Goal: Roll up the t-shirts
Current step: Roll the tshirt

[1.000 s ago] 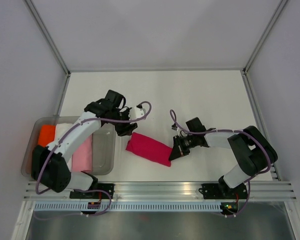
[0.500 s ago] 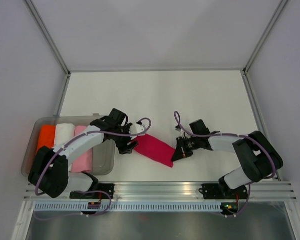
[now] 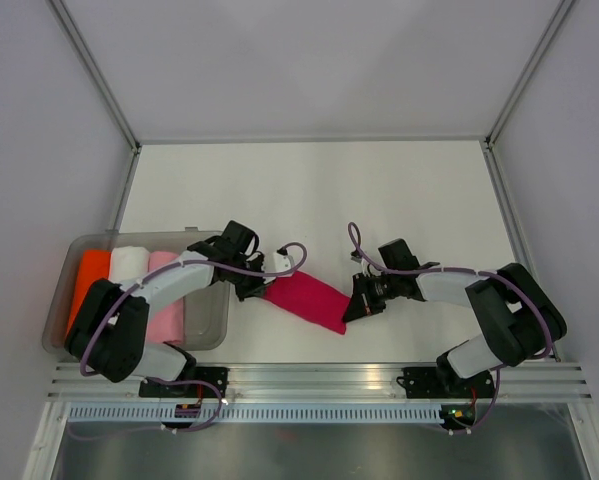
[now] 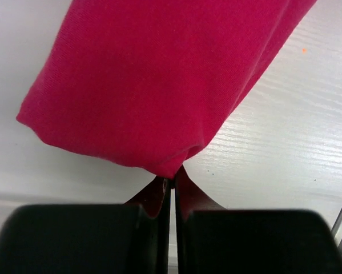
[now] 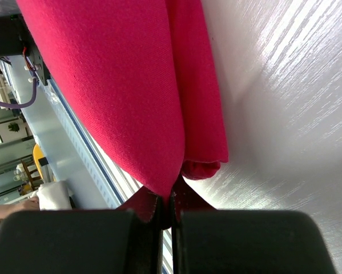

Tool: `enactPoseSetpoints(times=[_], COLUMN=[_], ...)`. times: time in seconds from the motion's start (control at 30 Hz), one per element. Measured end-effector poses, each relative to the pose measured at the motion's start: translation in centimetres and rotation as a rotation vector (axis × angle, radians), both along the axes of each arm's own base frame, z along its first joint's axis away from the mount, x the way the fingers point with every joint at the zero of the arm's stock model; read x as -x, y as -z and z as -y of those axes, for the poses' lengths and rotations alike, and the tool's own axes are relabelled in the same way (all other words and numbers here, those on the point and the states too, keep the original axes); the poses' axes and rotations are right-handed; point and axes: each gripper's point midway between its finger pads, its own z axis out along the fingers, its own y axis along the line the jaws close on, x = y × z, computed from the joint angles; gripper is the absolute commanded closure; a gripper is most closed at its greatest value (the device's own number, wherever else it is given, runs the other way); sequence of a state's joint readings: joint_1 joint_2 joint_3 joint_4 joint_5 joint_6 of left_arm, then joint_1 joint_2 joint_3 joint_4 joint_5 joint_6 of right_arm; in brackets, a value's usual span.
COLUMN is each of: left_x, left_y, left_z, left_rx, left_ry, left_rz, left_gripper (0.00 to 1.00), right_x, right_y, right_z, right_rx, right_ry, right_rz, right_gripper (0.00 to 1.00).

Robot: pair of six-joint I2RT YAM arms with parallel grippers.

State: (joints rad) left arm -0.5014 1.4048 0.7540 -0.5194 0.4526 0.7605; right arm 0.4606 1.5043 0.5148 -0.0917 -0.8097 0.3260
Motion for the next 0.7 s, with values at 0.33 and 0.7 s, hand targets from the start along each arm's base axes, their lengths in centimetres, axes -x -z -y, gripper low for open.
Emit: enactPoseSetpoints(times=[0.33,0.7], left_x=[-0.5,-1.4], left_y=[0.4,-1.3], left_z=[-1.1,-1.7], left_rx=[-0.015,-0.024], left_ry=[0.027,0.142], left_rz=[0.024,0.126], left_gripper=[0.98,0.26], right_x=[-0.4,-0.4], right_y=[-0.1,-0.6], right_z=[0.5,0.6], right_rx=[-0.003,-0.002], right_ry=[0.026,0.03], right_rz=[-0.015,-0.057], right_gripper=[1.0,1.0])
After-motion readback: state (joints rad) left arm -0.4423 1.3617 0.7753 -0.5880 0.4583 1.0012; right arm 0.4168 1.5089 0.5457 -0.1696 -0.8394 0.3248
